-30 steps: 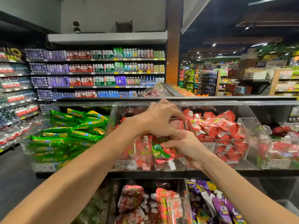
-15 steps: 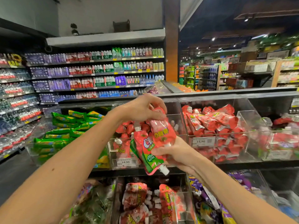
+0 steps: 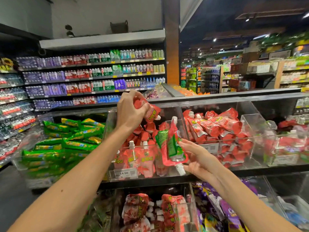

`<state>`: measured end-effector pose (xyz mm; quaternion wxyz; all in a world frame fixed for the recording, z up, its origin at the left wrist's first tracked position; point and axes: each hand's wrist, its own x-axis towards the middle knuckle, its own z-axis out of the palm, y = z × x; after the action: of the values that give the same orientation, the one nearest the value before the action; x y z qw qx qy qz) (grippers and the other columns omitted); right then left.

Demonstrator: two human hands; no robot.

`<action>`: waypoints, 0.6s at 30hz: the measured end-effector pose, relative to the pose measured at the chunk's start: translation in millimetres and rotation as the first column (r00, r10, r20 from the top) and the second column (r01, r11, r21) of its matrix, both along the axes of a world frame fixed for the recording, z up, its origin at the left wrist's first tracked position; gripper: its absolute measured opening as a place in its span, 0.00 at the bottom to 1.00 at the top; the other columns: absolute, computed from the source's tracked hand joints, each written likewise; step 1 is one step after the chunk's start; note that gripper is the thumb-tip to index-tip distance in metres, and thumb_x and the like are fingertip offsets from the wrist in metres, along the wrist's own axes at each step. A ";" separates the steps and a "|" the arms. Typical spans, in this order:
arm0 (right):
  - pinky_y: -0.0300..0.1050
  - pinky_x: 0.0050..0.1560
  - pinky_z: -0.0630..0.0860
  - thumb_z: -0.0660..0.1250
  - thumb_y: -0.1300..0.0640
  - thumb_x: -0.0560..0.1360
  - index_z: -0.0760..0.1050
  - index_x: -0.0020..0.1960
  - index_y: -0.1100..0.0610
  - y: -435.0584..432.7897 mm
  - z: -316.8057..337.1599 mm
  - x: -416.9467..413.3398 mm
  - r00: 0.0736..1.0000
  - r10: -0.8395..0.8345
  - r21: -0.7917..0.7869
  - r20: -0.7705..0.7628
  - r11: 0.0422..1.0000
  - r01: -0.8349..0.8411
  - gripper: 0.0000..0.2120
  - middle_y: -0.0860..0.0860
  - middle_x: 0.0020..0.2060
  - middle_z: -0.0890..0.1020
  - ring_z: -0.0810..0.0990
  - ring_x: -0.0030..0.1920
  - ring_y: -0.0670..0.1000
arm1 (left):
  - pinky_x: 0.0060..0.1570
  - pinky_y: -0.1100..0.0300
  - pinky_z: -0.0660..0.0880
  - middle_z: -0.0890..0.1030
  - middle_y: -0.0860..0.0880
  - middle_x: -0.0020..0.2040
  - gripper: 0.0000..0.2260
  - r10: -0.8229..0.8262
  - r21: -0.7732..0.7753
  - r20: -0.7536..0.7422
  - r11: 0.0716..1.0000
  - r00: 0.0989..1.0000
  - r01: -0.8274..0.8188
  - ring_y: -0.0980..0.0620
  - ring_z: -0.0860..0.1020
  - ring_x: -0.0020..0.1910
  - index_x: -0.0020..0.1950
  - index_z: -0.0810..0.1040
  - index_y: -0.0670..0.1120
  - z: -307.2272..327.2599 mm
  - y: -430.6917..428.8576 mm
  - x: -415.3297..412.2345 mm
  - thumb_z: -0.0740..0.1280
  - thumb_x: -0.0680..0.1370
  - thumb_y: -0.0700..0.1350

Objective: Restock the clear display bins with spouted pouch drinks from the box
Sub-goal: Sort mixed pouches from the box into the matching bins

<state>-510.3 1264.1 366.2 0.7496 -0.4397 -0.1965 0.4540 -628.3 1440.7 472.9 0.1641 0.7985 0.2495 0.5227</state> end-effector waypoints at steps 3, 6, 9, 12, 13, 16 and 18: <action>0.57 0.49 0.81 0.76 0.62 0.62 0.80 0.58 0.58 -9.7 -1.5 12.7 0.998 -0.041 0.019 -0.043 0.999 0.042 0.24 0.60 0.51 0.85 0.84 0.51 0.59 | 0.45 0.75 0.62 0.72 0.49 0.53 0.09 -0.062 0.000 -0.003 0.998 0.998 0.062 0.53 0.72 0.52 0.54 0.77 0.49 -6.0 -5.0 26.6 0.72 0.75 0.44; 0.59 0.50 0.81 0.76 0.62 0.62 0.79 0.58 0.58 -19.7 -4.2 23.7 0.997 -0.067 0.030 -0.038 0.997 0.068 0.24 0.60 0.49 0.85 0.85 0.48 0.58 | 0.55 0.64 0.68 0.70 0.48 0.56 0.13 -0.138 0.065 -0.146 0.987 0.980 0.149 0.50 0.73 0.54 0.61 0.77 0.46 -15.6 -1.1 50.0 0.70 0.77 0.44; 0.62 0.54 0.80 0.75 0.62 0.63 0.78 0.60 0.58 -30.4 -5.4 31.4 0.995 -0.096 0.010 -0.011 0.995 0.096 0.25 0.60 0.50 0.85 0.85 0.48 0.58 | 0.61 0.58 0.72 0.73 0.46 0.61 0.16 -0.202 0.119 -0.322 0.961 0.925 0.251 0.49 0.75 0.57 0.64 0.77 0.46 -26.2 7.7 67.2 0.70 0.77 0.43; 0.62 0.54 0.80 0.75 0.62 0.65 0.76 0.63 0.59 -38.9 -7.6 38.3 0.995 -0.100 -0.008 -0.004 0.995 0.100 0.27 0.61 0.55 0.84 0.82 0.59 0.61 | 0.63 0.56 0.72 0.76 0.48 0.64 0.19 -0.242 0.036 -0.397 0.960 0.885 0.278 0.50 0.76 0.60 0.68 0.73 0.47 -33.7 11.7 81.9 0.71 0.77 0.41; 0.62 0.54 0.80 0.75 0.63 0.65 0.76 0.63 0.58 -41.1 -8.0 39.9 0.995 -0.103 -0.011 -0.012 0.995 0.103 0.27 0.62 0.56 0.83 0.80 0.62 0.62 | 0.61 0.57 0.73 0.78 0.48 0.62 0.18 -0.260 -0.001 -0.373 0.960 0.890 0.280 0.49 0.77 0.59 0.66 0.75 0.47 -34.8 11.8 86.5 0.71 0.77 0.40; 0.65 0.58 0.78 0.76 0.62 0.63 0.76 0.64 0.59 -43.4 -8.0 43.3 0.993 -0.121 -0.017 -0.010 0.993 0.121 0.29 0.63 0.59 0.82 0.78 0.64 0.63 | 0.60 0.62 0.70 0.80 0.48 0.62 0.09 -0.247 -0.046 -0.344 0.968 0.906 0.246 0.49 0.78 0.60 0.54 0.82 0.46 -37.5 14.4 101.1 0.73 0.75 0.37; 0.66 0.61 0.75 0.77 0.62 0.61 0.77 0.62 0.58 -44.1 -6.9 43.4 0.991 -0.130 -0.018 -0.005 0.991 0.130 0.29 0.63 0.59 0.82 0.78 0.64 0.63 | 0.66 0.61 0.67 0.78 0.48 0.67 0.05 -0.224 -0.052 -0.355 0.974 0.908 0.220 0.49 0.75 0.66 0.49 0.85 0.46 -42.9 18.7 106.8 0.72 0.76 0.38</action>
<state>-466.9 1220.0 359.2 0.7745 -0.4566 -0.1611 0.4072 -521.5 1459.4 430.0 0.1786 0.9026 0.1857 0.3449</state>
